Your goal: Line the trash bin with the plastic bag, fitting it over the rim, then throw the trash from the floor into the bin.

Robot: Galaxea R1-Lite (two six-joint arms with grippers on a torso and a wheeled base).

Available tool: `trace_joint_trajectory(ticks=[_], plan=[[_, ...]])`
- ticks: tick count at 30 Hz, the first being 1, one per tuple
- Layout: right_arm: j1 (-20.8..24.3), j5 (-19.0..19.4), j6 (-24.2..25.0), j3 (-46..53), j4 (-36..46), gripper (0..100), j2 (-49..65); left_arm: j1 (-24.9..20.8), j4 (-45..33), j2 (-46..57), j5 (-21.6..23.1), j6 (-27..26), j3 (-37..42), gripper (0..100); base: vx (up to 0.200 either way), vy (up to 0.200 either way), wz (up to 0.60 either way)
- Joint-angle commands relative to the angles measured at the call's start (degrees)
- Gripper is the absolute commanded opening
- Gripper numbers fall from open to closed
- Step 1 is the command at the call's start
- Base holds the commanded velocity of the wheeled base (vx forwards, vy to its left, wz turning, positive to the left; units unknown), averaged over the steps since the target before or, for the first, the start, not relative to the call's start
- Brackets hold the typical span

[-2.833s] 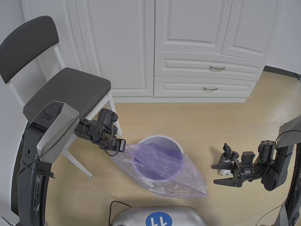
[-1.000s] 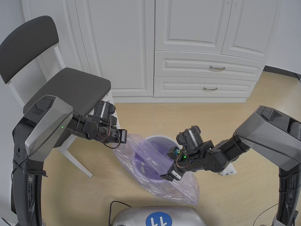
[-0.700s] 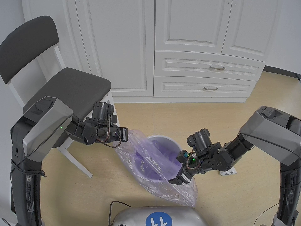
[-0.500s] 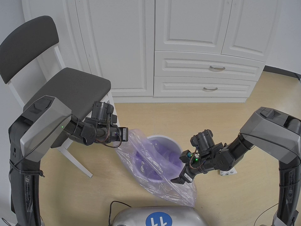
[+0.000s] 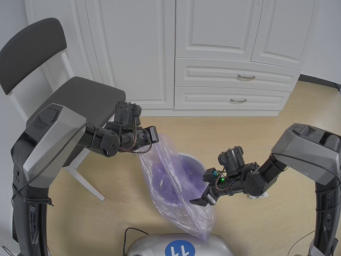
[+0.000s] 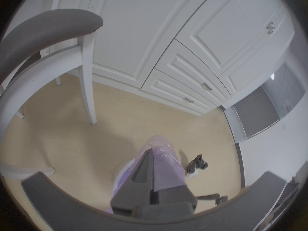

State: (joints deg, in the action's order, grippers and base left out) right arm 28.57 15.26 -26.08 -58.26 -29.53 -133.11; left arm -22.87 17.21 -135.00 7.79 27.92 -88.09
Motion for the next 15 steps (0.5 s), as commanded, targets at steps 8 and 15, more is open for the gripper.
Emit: trace_joint_trajectory(ticks=[8, 15], plan=[[1.7, 1.2, 5.7, -2.6, -1.5, 100, 3.0, -2.4, -3.4, -3.0, -4.1, 5.6, -7.6, 0, 0.0, 0.0, 0.0], [2.4, 1.1, 8.8, -6.5, -0.7, 100, 0.4, -3.1, -4.2, -2.5, -4.1, 5.7, -7.3, 0, 0.0, 0.0, 0.0]])
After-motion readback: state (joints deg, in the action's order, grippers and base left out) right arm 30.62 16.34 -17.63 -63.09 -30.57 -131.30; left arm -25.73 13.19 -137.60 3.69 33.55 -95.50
